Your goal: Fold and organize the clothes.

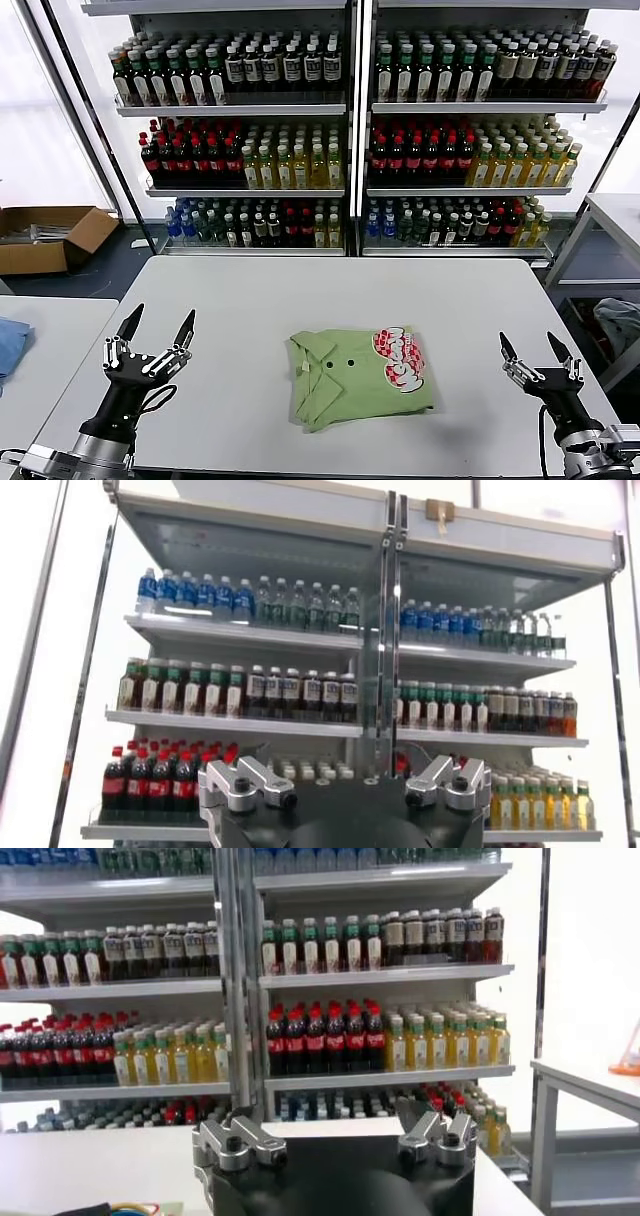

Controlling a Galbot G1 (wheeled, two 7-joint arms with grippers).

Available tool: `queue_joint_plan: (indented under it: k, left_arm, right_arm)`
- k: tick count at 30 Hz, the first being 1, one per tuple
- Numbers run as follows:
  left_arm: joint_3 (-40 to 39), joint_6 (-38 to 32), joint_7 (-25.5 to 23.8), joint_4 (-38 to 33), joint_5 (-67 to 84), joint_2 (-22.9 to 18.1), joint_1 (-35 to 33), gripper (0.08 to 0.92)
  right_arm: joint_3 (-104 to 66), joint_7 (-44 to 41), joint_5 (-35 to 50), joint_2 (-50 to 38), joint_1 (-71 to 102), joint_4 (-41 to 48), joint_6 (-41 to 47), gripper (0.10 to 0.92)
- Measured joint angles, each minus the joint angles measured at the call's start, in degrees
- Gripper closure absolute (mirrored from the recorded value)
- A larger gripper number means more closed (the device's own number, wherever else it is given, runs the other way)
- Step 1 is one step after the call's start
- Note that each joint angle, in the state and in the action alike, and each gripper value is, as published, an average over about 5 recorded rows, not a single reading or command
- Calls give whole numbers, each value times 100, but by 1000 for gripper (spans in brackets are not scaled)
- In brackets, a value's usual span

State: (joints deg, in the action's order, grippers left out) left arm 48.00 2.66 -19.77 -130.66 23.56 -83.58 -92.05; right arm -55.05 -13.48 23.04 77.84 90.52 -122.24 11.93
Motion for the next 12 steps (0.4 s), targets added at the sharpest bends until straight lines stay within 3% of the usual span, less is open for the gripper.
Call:
queue_joint_plan:
  k: [12]
  left_arm:
    - [182,17,-172,-20,-106,-90,-30,177]
  right_arm:
    - [122,-22,-105,82,-4,-17,70,203]
